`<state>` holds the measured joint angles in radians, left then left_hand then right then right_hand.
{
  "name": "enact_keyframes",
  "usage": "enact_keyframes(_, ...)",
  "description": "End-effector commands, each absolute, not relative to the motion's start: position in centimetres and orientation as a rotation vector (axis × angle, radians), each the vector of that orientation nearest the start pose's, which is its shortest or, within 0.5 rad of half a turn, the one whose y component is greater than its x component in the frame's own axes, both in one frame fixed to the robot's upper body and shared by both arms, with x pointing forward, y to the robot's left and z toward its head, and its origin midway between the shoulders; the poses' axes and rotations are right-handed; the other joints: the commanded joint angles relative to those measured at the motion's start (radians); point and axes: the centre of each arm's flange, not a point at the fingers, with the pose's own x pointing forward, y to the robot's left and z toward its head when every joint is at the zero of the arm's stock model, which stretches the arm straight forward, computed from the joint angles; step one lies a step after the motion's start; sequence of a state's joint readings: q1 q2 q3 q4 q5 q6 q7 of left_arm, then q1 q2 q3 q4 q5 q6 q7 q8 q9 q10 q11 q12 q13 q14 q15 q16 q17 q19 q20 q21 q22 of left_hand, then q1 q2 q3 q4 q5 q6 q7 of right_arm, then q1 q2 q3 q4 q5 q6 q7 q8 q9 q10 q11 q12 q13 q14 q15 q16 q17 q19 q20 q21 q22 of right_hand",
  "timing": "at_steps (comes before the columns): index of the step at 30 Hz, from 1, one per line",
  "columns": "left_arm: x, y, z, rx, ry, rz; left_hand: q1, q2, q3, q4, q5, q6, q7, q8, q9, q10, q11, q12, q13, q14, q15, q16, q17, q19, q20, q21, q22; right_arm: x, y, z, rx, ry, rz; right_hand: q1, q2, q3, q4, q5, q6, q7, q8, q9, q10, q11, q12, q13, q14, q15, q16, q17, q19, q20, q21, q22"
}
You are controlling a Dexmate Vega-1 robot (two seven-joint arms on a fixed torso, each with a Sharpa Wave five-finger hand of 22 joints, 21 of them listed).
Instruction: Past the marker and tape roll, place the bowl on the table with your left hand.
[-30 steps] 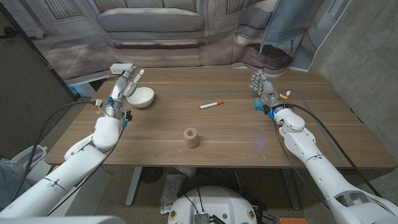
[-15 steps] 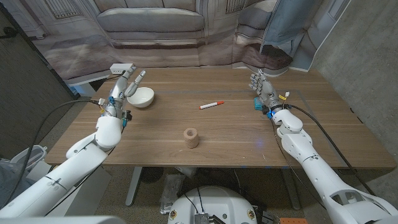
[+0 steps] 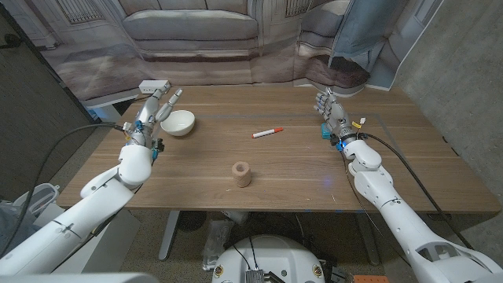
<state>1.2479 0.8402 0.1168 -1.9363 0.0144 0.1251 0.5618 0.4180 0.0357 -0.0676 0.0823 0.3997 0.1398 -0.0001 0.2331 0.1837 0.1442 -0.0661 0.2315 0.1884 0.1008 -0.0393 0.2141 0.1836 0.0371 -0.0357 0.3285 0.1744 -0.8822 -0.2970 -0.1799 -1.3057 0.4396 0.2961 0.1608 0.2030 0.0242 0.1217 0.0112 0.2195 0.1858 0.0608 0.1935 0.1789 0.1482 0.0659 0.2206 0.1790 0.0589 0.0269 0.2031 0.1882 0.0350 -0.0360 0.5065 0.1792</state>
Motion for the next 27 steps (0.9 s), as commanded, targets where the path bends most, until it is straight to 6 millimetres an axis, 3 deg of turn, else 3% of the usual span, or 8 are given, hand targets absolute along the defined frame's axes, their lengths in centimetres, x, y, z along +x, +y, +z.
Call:
enact_keyframes(1, 51.3, 37.3, 0.0, 0.743, -0.641, 0.48, 0.02, 0.0, 0.001, -0.005, 0.006, 0.009, -0.001, -0.001, 0.005, 0.006, 0.0, -0.001, 0.003, 0.013, -0.013, -0.001, 0.003, 0.011, -0.053, -0.006, 0.005, 64.7, -25.5, -2.2, 0.044, -0.665, 0.262, 0.008, 0.004, -0.001, -0.002, 0.008, 0.01, 0.003, 0.002, 0.006, 0.007, -0.003, -0.006, 0.005, 0.006, -0.002, -0.001, 0.005, 0.01, -0.044, -0.002, 0.002)
enact_keyframes(27, 52.4, 35.8, 1.5, 0.929, -0.55, 0.514, 0.086, 0.017, 0.017, -0.036, 0.017, 0.029, -0.006, -0.003, 0.006, 0.026, -0.008, -0.004, 0.003, 0.03, -0.02, -0.005, 0.002, 0.017, -0.053, -0.02, 0.005, 64.3, -25.5, -2.5, 0.053, -0.667, 0.26, 0.007, 0.006, -0.003, -0.003, 0.008, 0.011, 0.002, 0.002, 0.006, 0.01, -0.002, -0.006, 0.005, 0.014, -0.003, 0.001, 0.006, 0.017, -0.044, -0.008, 0.003)
